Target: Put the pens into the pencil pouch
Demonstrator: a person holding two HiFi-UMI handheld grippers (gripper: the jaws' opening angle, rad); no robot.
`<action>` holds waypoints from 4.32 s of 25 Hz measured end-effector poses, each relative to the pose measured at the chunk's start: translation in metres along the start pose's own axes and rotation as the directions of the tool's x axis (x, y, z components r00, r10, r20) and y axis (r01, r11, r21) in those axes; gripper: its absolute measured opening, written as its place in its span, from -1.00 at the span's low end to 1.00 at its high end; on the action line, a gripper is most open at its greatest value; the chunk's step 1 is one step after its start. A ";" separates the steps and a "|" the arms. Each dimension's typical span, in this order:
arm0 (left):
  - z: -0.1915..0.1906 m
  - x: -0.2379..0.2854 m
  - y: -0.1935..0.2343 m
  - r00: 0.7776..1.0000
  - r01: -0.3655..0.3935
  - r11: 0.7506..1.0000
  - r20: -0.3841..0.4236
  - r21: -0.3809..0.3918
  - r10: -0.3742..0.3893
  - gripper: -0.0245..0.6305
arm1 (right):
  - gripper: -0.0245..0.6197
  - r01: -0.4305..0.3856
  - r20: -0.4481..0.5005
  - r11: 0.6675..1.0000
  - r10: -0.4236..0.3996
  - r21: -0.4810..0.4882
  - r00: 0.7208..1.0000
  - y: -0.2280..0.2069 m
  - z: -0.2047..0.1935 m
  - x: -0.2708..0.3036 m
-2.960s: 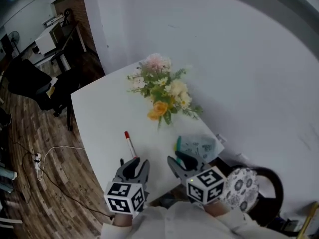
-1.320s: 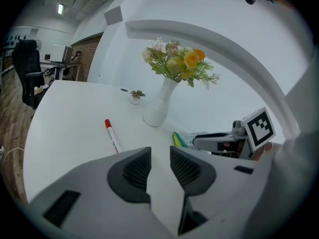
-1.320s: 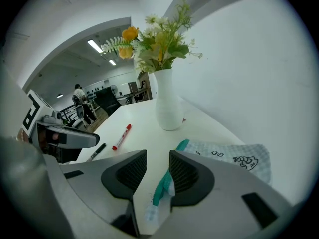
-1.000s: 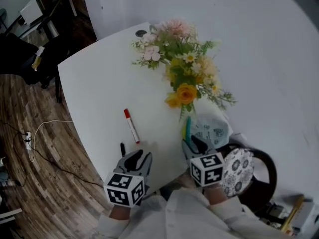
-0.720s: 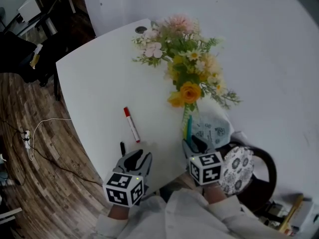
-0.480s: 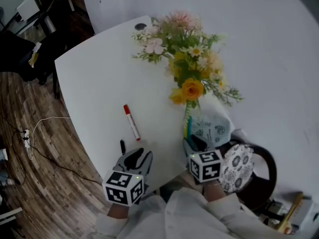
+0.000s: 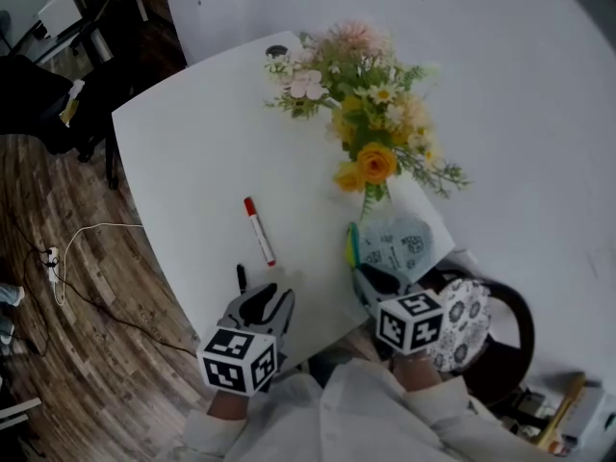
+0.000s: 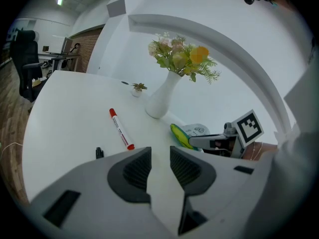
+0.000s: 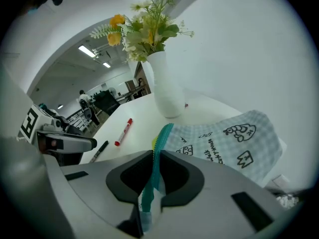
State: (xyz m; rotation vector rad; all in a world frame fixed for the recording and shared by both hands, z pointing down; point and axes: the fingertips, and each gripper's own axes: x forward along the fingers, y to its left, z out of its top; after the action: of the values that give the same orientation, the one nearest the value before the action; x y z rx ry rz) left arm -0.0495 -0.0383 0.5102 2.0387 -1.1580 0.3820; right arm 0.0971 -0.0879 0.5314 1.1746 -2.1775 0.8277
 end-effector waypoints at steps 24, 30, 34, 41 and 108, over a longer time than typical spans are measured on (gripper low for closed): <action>0.014 -0.025 0.000 0.996 -0.057 0.998 0.065 0.013 0.056 -0.57 | -0.79 -0.382 0.147 0.922 0.386 -0.059 0.911 0.107 0.073 -0.034; 0.021 -0.033 0.011 0.992 -0.093 0.996 0.087 0.006 0.092 -0.57 | -0.79 -0.489 0.214 0.872 0.473 0.025 0.854 0.122 0.090 -0.046; 0.019 -0.039 0.020 0.989 -0.118 0.993 0.084 -0.004 0.118 -0.57 | -0.79 -0.544 0.242 0.836 0.515 0.072 0.822 0.131 0.096 -0.051; 0.018 -0.043 0.034 0.985 -0.158 0.987 0.073 -0.002 0.158 -0.57 | -0.79 -0.617 0.291 0.770 0.560 0.161 0.776 0.138 0.103 -0.063; 0.096 -0.040 0.023 0.939 -0.248 0.954 0.285 0.167 0.194 -0.74 | -0.79 -0.752 0.442 0.524 0.608 0.400 0.659 0.110 0.098 -0.059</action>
State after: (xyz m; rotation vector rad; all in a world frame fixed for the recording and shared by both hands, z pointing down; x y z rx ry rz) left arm -0.0999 -0.0912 0.4331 2.1877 -1.5797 0.3533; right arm 0.0156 -0.0790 0.3955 0.5863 -2.7608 1.8583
